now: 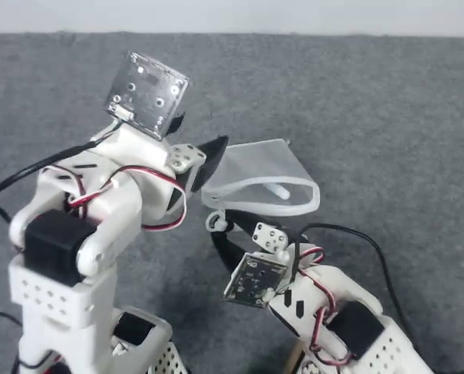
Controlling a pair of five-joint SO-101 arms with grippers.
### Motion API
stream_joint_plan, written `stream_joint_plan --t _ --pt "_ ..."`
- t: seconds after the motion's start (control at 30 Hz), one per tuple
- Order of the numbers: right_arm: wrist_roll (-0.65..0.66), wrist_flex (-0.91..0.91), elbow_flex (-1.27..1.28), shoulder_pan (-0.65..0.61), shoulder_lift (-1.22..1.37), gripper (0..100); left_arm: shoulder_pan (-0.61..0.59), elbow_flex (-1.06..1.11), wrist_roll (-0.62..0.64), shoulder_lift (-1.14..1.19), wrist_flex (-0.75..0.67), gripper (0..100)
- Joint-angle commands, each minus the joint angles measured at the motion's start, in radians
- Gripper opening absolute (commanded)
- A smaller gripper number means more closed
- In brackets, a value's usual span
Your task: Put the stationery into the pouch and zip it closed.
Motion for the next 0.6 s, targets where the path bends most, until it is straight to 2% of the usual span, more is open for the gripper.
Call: stream_joint_plan --t 0.0,0.27,0.43,0.57 --pt "-0.011 0.021 -0.023 0.038 -0.054 0.6 -0.005 -0.045 -0.055 -0.009 0.055 21" --pt "-0.048 0.047 -0.017 0.094 -0.157 0.6 -0.124 -0.042 -0.106 -0.009 0.097 21" --pt "-0.077 0.042 -0.017 0.137 -0.185 0.6 -0.133 -0.025 -0.137 -0.046 0.121 21" --pt "-0.103 0.036 -0.018 0.154 -0.186 0.6 -0.110 0.108 -0.141 -0.192 0.064 21"
